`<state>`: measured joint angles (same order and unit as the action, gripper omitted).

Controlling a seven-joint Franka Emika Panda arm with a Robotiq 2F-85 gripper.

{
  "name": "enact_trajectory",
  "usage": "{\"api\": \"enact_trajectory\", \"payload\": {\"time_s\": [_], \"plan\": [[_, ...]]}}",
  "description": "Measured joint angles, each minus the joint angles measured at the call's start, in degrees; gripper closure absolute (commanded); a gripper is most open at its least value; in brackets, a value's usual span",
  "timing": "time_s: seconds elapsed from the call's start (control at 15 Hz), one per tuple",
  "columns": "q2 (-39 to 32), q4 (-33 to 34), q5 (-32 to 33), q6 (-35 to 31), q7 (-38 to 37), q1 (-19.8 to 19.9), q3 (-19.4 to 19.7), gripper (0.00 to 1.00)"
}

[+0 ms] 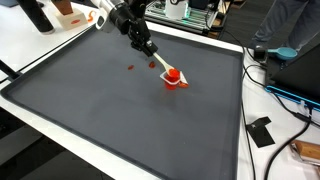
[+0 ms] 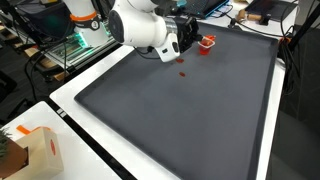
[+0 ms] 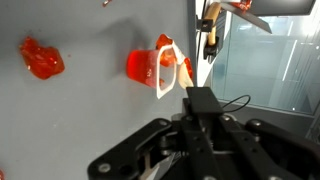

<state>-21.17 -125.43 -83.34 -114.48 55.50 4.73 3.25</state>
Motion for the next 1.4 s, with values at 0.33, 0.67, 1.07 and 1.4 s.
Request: {"api": "enact_trajectory", "payload": {"time_s": [0.33, 0.67, 1.07, 1.4], "plan": [[1.42, 1.41, 0.00, 3.63, 0.00, 1.14, 1.31, 0.97], [3.51, 2.98, 0.06, 4.53, -0.51, 1.93, 3.16, 0.97], [4.21, 6.24, 1.88, 4.43, -3.74, 2.52, 5.03, 0.97], [4.05, 8.22, 6.34, 3.01, -7.12, 2.55, 5.69, 0.97]]}}
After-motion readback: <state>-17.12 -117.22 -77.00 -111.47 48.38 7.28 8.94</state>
